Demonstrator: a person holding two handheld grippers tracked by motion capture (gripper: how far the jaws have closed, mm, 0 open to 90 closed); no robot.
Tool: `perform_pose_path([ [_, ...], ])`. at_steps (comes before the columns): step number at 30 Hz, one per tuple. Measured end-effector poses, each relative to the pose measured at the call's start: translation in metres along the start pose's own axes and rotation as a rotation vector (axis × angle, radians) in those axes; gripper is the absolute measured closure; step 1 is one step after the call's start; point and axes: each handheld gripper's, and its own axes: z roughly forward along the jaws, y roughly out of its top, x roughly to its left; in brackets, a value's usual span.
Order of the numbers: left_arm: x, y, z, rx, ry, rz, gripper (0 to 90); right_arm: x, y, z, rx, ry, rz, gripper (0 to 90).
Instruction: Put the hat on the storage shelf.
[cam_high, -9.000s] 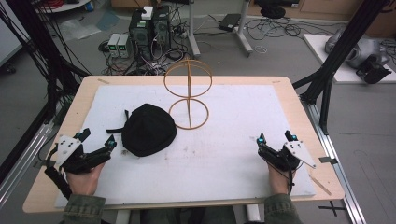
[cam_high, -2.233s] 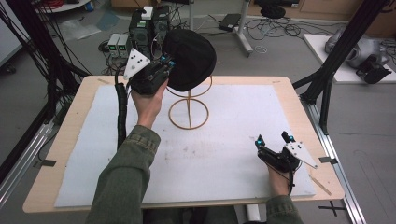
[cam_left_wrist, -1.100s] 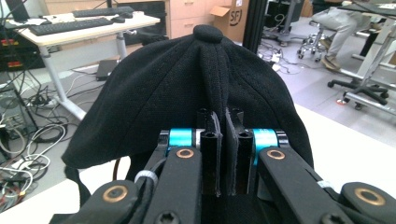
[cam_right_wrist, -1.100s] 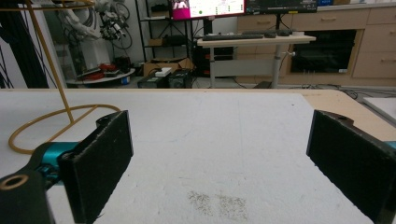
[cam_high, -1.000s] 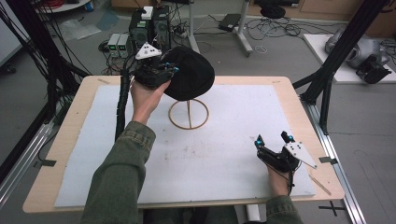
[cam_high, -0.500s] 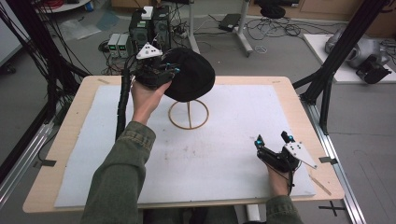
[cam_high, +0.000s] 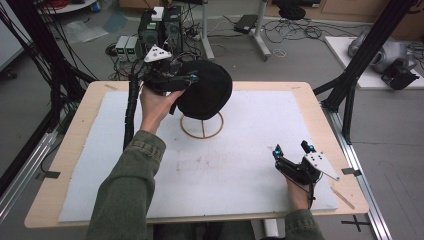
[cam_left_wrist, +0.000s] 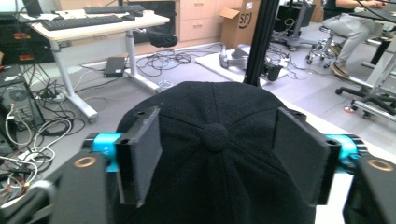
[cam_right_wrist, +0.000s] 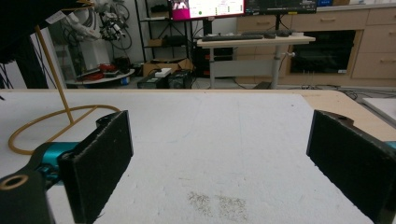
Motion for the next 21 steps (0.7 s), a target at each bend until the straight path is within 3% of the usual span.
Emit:
perform_pose_path([
  [7, 0.001, -0.002, -0.007, -0.023, 0.026, 0.004, 24.4, 0.0, 0.0, 0.0, 0.0, -0.001, -0.001, 6.2],
  [11, 0.003, -0.003, -0.014, -0.021, 0.017, 0.005, 24.1, 0.0, 0.0, 0.0, 0.0, -0.001, 0.0, 6.2],
  [21, 0.015, -0.018, -0.038, -0.052, 0.089, 0.008, 22.2, 0.0, 0.001, 0.0, 0.007, -0.009, 0.001, 6.3],
])
